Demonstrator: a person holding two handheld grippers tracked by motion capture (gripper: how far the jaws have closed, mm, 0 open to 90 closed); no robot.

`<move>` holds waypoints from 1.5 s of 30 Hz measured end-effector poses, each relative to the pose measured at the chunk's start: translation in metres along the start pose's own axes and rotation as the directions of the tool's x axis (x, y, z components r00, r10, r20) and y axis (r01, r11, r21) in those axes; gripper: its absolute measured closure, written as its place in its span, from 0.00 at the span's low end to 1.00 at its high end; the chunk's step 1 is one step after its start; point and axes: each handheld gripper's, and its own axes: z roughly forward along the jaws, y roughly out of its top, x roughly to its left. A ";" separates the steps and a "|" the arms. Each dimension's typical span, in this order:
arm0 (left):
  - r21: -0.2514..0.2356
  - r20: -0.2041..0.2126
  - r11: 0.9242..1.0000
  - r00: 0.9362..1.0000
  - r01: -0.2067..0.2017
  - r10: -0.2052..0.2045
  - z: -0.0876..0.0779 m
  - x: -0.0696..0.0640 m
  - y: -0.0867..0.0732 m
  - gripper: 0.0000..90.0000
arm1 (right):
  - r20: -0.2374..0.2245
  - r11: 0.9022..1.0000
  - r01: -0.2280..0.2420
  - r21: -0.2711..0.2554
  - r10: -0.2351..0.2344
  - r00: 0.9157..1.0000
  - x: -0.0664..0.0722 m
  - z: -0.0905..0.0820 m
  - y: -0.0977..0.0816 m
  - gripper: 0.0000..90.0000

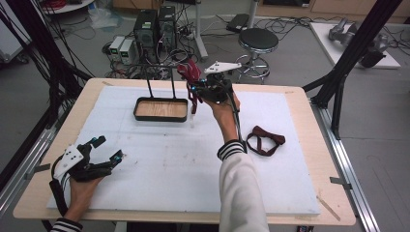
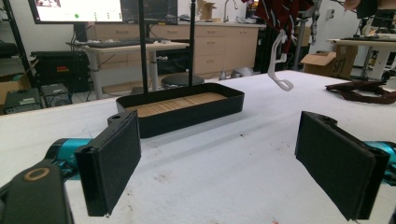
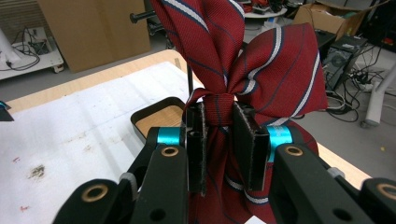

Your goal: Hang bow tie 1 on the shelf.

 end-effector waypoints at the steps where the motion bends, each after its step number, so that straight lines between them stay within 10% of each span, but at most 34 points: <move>1: 0.001 0.000 1.000 1.000 0.000 0.000 0.000 0.000 0.000 0.16 | 0.001 1.000 0.001 -0.001 -0.001 1.000 0.000 0.001 0.001 0.84; 45: -0.002 0.003 1.000 1.000 0.012 -0.012 0.000 0.001 0.000 0.16 | 0.075 1.000 0.010 -0.014 -0.009 0.997 -0.001 0.040 0.031 0.84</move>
